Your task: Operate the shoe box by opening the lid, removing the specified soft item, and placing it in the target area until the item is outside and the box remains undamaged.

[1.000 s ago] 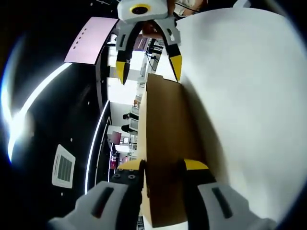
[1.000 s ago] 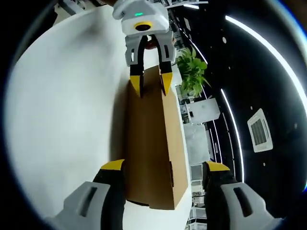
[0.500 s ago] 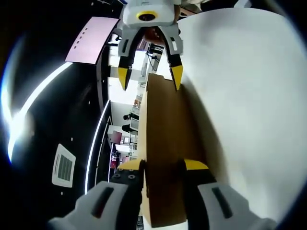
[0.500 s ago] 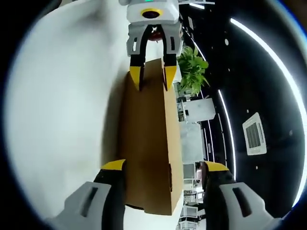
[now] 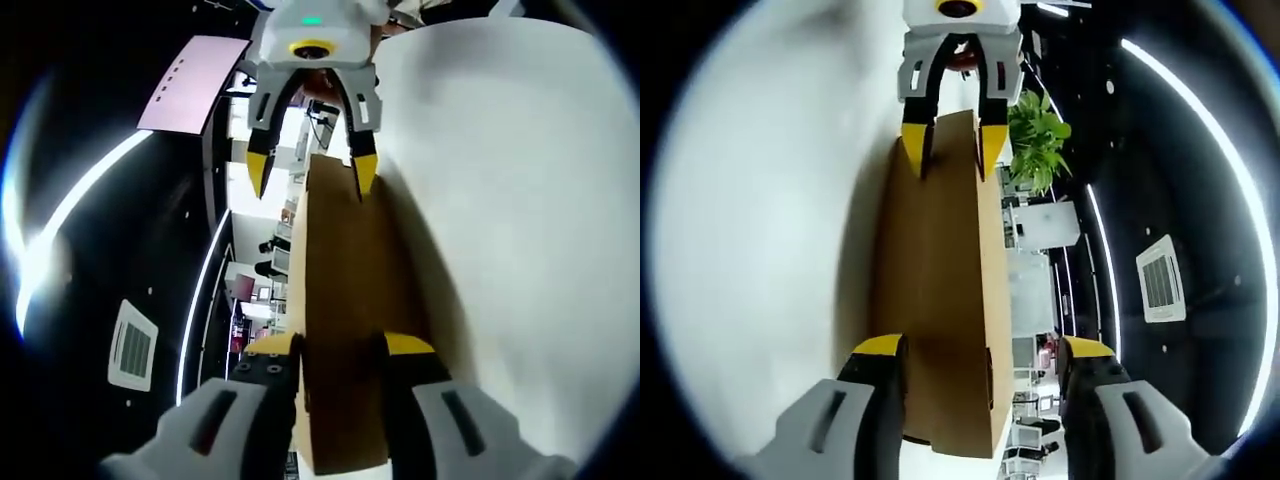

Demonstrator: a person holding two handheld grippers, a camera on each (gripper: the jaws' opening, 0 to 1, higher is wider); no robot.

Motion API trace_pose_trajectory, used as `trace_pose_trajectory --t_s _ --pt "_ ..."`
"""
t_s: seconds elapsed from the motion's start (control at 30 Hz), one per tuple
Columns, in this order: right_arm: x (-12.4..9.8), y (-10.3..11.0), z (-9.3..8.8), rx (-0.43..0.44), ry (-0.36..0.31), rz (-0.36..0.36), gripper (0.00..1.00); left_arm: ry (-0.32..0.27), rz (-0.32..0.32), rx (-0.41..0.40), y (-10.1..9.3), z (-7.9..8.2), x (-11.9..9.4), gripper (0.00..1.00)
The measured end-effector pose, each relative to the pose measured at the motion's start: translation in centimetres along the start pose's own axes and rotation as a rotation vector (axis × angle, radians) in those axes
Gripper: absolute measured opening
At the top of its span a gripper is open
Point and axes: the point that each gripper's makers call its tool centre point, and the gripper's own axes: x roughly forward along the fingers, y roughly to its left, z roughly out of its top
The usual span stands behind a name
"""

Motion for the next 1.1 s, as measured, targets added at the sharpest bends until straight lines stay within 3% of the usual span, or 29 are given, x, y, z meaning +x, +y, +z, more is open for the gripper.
trace_pose_trajectory --t_s 0.23,1.1 --pt "0.1 -1.1 -0.1 0.001 0.02 -0.049 0.61 -0.005 0.005 -0.004 0.0 0.1 0.1 0.31" --pt "0.2 -0.6 0.1 -0.016 0.016 -0.033 0.54 -0.003 0.013 -0.007 -0.1 0.1 0.0 0.31"
